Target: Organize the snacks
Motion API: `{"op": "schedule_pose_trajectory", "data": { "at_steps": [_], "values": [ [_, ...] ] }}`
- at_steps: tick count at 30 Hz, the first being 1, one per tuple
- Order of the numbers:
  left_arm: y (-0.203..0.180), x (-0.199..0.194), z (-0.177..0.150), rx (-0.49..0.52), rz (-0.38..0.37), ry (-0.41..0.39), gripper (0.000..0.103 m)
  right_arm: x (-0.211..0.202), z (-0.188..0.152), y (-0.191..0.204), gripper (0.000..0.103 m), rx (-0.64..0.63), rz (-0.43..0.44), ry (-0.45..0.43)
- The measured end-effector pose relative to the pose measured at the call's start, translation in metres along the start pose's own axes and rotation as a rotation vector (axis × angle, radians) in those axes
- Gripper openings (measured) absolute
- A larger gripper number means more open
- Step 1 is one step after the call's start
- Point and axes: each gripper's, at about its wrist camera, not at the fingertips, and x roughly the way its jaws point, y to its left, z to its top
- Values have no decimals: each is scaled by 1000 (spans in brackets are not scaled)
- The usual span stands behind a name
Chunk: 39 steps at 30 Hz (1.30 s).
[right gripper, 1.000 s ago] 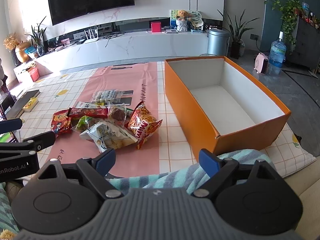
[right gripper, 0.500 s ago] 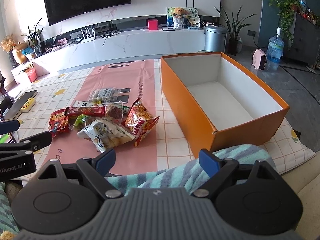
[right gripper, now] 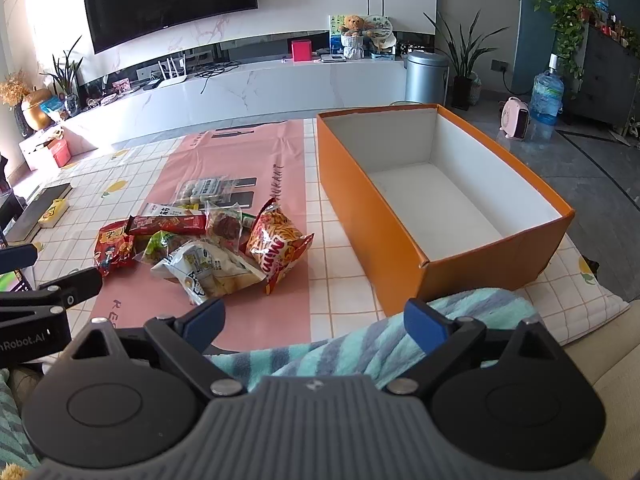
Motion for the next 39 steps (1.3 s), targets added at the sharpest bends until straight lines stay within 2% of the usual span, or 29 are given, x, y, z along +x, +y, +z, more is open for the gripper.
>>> {"op": "schedule_pose_trajectory", "data": {
  "at_steps": [28,39],
  "values": [
    [-7,2,-4,-8,-6,12,101,0,-2,-3,93,9,-3,6],
    [4,3,0,-38,-47,32,101,6,-1,1,93,-7,5,8]
  ]
}}
